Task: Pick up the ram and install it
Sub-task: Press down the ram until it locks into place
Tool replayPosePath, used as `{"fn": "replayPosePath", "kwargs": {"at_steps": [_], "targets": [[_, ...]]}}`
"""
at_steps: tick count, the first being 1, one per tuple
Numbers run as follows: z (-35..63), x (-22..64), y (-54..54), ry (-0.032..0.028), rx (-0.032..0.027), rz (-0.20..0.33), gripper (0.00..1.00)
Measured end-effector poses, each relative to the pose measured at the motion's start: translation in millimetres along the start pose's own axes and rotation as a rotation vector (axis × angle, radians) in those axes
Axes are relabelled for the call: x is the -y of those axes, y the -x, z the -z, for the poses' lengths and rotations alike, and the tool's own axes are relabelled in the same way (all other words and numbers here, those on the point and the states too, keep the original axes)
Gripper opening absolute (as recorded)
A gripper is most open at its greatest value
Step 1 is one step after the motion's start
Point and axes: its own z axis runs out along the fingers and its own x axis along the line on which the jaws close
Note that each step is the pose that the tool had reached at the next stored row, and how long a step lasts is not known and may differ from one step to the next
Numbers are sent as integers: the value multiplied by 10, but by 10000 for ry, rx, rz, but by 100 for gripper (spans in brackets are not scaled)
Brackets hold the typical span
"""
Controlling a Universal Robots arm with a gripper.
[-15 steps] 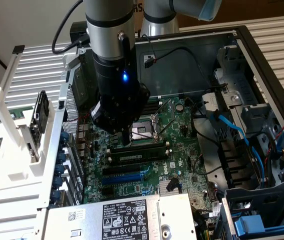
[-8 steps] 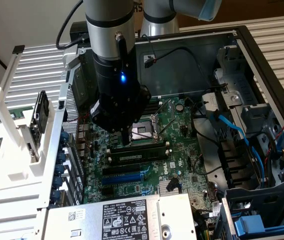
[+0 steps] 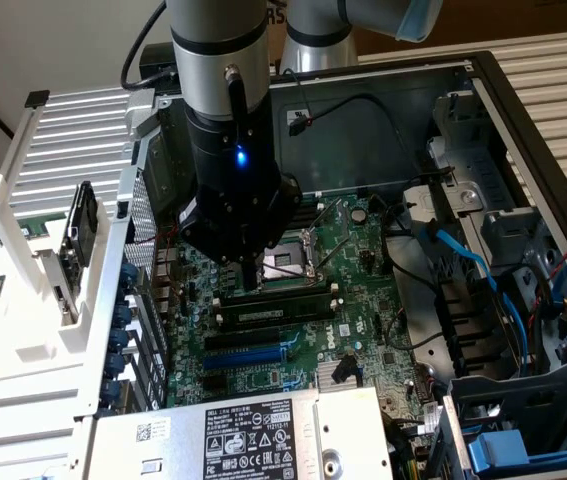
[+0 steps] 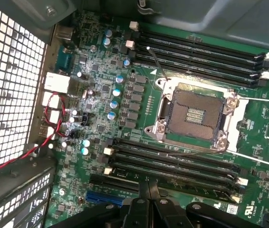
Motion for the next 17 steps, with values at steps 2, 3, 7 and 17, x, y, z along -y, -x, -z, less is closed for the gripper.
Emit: {"fn": "replayPosePath", "kwargs": {"at_steps": [2,3,7,17], "targets": [[0,0,0,3,-5,-259,11],[0,0,0,5,-7,-388,11],[0,0,0,11,-17,-890,11],[0,2,4,12,-16,-1025,11]]}}
